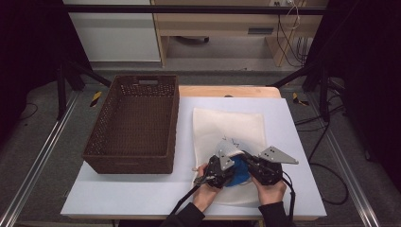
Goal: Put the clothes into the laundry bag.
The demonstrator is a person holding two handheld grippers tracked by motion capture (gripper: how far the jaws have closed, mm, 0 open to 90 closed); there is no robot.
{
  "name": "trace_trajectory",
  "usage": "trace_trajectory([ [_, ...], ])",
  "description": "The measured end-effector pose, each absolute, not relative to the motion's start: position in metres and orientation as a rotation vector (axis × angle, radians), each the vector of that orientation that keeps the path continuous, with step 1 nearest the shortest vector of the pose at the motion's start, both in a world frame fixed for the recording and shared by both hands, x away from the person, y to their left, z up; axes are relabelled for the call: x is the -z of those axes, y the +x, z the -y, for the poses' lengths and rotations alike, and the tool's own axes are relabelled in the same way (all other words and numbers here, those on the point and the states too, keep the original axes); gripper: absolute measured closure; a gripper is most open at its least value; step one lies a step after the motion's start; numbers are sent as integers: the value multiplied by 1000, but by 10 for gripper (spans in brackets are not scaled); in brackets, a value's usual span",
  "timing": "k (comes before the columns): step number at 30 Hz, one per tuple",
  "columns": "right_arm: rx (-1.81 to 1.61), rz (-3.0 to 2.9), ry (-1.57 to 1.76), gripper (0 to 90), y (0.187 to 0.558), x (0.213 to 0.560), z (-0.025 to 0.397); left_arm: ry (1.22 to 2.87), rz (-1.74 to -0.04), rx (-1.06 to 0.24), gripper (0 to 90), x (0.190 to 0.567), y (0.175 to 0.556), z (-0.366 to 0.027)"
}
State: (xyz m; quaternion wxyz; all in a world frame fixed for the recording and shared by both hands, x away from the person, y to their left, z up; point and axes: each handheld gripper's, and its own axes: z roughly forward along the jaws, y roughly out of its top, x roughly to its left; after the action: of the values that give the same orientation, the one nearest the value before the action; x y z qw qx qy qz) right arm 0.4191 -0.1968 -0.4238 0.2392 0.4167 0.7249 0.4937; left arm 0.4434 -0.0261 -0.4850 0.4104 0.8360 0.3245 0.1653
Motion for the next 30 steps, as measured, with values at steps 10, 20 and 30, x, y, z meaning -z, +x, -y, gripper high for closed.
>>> trace_trajectory([
  [10, -1342, -1985, 1151, 876, 420, 426, 199, 2024, -763, -348, 284, 462, 409, -2],
  [20, -1319, -2009, 1142, 875, 420, 428, 196, 2079, -869, -355, 280, 487, 404, -17],
  [30, -1325, -2009, 1149, 877, 420, 428, 196, 2126, -834, -335, 763, 476, 408, -2],
])
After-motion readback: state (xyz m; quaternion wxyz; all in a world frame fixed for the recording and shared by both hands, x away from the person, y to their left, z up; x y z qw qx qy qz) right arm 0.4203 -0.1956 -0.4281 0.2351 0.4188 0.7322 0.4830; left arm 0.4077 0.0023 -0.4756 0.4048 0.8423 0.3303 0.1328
